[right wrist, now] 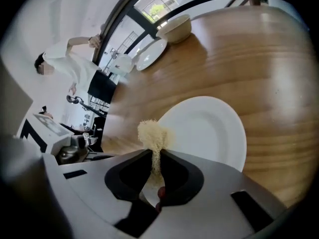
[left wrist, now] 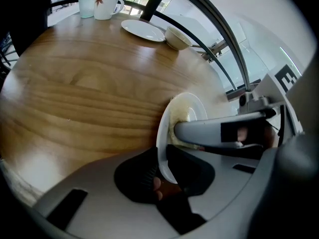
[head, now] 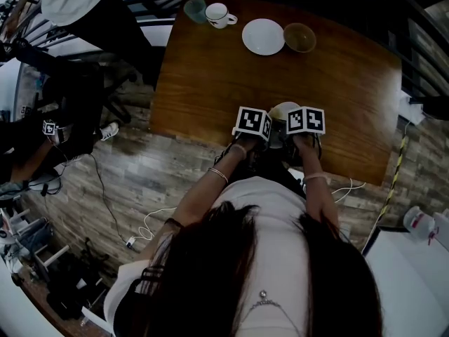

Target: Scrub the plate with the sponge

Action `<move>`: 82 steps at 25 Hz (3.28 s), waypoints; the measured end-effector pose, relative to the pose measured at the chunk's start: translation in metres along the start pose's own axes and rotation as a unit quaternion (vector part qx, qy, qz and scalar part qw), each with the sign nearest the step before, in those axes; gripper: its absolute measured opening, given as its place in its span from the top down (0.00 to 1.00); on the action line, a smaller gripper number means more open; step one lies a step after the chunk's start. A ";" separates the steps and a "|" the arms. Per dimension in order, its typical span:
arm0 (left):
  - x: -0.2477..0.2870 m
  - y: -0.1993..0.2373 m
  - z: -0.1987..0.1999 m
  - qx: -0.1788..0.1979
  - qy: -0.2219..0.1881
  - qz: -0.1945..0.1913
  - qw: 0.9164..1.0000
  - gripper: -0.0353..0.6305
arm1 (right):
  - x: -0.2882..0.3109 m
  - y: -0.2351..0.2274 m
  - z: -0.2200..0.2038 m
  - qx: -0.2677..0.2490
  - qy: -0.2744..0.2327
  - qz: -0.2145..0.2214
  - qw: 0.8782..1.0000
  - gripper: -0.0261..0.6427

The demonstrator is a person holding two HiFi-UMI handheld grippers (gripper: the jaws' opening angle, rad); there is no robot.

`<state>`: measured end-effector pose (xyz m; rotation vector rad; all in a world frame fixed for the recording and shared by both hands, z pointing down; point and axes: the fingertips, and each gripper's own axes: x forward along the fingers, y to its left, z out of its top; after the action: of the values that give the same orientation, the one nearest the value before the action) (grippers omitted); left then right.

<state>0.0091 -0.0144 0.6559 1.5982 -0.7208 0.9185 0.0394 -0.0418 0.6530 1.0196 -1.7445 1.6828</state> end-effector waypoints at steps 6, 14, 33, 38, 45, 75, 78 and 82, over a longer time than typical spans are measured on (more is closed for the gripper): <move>0.002 0.002 0.001 -0.001 -0.001 -0.001 1.000 0.84 | -0.018 -0.031 0.018 0.009 -0.032 -0.040 0.999 0.86; 0.006 0.003 0.002 -0.001 -0.004 -0.001 1.000 0.84 | -0.041 -0.062 0.033 0.003 -0.071 -0.125 0.990 0.86; 0.010 0.004 0.007 -0.002 -0.006 0.004 1.000 0.84 | -0.057 -0.075 0.024 0.022 -0.067 -0.117 0.991 0.86; 0.009 0.005 0.006 -0.006 -0.008 0.008 1.000 0.84 | -0.031 -0.054 -0.001 0.020 -0.036 -0.099 0.994 0.86; 0.007 0.006 0.008 -0.011 -0.012 0.008 1.000 0.84 | -0.011 -0.022 -0.030 0.007 0.028 -0.027 0.999 0.86; 0.003 0.005 0.008 -0.001 -0.018 0.015 1.000 0.84 | -0.052 -0.047 -0.033 -0.033 -0.030 -0.112 0.993 0.86; 0.004 0.004 0.008 -0.003 -0.019 0.014 1.000 0.84 | -0.027 -0.014 -0.056 -0.060 0.012 -0.073 0.995 0.86; 0.004 0.006 0.008 -0.014 -0.019 0.007 1.000 0.84 | -0.013 0.005 -0.066 -0.074 0.037 -0.042 0.996 0.86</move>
<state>0.0077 -0.0236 0.6614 1.5912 -0.7684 0.8862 0.0343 0.0249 0.6463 0.9391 -1.7244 1.4971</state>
